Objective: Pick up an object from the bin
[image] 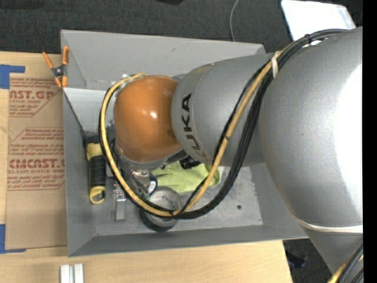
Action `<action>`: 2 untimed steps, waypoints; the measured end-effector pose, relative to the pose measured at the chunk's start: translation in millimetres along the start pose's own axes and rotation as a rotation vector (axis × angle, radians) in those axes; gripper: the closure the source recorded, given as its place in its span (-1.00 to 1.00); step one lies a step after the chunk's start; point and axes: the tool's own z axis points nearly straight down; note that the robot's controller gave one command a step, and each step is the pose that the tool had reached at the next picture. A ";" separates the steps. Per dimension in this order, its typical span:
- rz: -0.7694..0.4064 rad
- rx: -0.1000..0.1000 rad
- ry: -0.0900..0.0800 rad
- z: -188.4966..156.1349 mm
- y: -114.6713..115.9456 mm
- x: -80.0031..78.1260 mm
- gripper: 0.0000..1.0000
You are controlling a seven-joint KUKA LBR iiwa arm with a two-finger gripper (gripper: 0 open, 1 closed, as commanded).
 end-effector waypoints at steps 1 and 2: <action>0.002 -0.002 -0.007 -3.4 -0.8 -2.2 -1.00; -0.224 -0.002 -0.006 -13.7 -39.5 11.0 -1.00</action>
Offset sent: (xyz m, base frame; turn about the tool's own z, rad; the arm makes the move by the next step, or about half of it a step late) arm -0.0146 -0.0600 0.0192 -0.3083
